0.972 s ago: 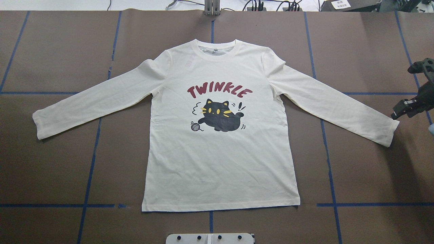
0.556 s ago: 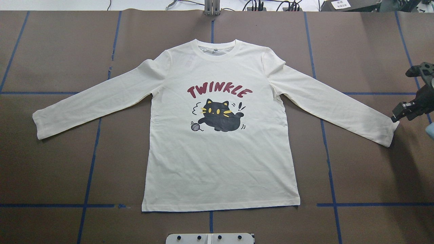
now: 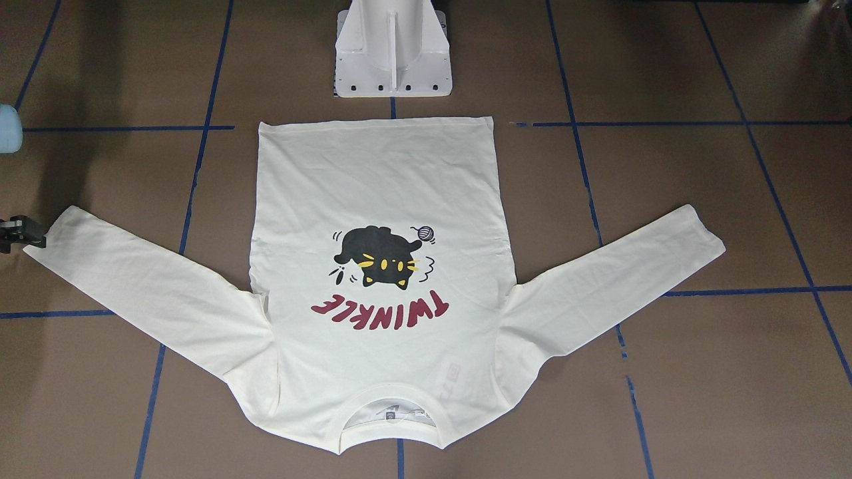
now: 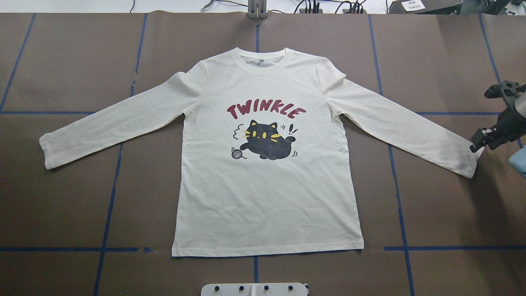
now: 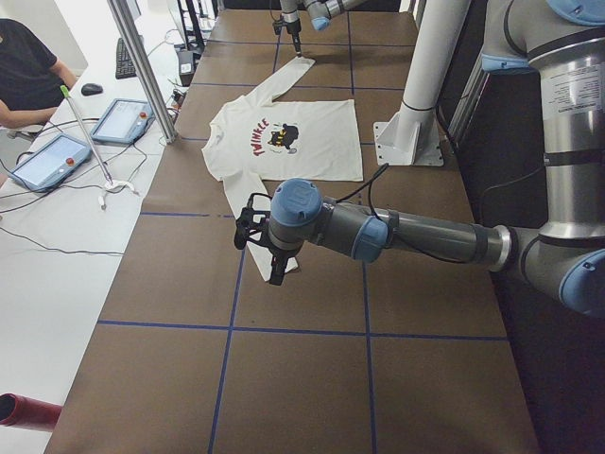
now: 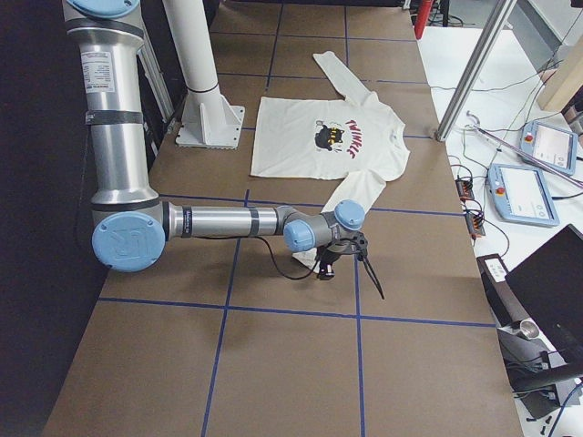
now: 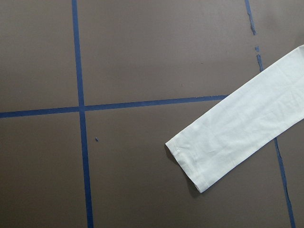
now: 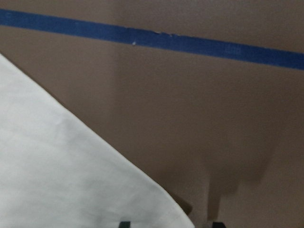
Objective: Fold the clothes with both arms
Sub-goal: 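Move the right gripper to the cuff of the sleeve nearest it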
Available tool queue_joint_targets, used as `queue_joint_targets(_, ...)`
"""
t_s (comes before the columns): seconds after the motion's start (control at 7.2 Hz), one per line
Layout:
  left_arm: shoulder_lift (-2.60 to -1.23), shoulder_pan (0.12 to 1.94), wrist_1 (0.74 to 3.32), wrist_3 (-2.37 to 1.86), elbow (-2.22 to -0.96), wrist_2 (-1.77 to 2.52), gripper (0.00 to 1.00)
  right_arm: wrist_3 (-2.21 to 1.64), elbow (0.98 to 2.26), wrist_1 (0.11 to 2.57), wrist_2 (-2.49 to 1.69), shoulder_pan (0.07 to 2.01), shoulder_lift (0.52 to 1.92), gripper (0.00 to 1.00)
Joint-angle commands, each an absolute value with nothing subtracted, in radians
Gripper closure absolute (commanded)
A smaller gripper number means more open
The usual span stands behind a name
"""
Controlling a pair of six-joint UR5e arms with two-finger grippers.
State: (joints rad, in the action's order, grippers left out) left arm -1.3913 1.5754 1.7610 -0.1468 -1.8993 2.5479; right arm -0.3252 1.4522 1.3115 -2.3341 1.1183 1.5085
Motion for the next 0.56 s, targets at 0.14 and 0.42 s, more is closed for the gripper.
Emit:
queue_joint_targets(0.14, -1.391, 1.575, 1.761, -0.147, -1.910, 2.545, 0.00, -0.324, 1.436, 1.312, -2.330, 1.114, 1.509, 0.90)
queue_joint_targets(0.42, -1.391, 1.575, 1.761, -0.147, -1.914, 2.545, 0.00, -0.321, 1.436, 1.312, -2.329, 1.114, 1.511, 1.00)
